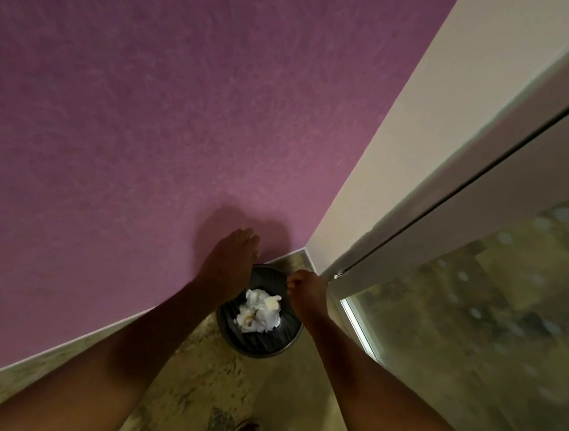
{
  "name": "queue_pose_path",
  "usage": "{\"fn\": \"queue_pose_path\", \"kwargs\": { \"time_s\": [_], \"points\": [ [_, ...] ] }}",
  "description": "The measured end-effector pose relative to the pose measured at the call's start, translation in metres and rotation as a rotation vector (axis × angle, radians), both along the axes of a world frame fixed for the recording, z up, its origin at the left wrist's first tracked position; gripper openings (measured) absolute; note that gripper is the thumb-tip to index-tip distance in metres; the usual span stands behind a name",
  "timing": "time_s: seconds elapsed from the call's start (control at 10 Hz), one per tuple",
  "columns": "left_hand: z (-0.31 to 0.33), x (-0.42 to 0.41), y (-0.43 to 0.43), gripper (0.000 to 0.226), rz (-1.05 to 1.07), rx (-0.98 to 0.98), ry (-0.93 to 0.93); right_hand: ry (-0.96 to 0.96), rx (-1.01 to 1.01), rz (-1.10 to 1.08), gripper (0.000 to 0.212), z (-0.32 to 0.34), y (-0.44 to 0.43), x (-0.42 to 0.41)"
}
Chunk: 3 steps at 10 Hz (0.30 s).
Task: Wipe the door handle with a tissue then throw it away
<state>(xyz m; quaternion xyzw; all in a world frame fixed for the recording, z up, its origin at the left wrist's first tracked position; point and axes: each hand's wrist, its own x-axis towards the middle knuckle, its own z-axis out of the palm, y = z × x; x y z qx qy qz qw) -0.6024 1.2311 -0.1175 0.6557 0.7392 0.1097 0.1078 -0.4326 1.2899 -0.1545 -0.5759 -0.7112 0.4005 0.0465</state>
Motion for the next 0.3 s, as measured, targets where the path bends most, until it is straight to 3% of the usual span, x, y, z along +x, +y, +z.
{"fn": "queue_pose_path", "kwargs": {
  "time_s": [0.1,0.2,0.3],
  "points": [
    [-0.012,0.003,-0.002,0.051,0.016,-0.193,0.083,-0.071,0.036,0.017,0.022,0.004,-0.006,0.006],
    [-0.013,0.016,0.0,0.056,0.037,-0.196,0.096,-0.15,0.179,0.215,0.03,0.011,-0.009,0.014],
    [-0.007,0.03,0.003,0.063,0.051,-0.2,0.093,-0.202,0.233,0.292,0.059,0.018,-0.016,0.023]
  ]
}}
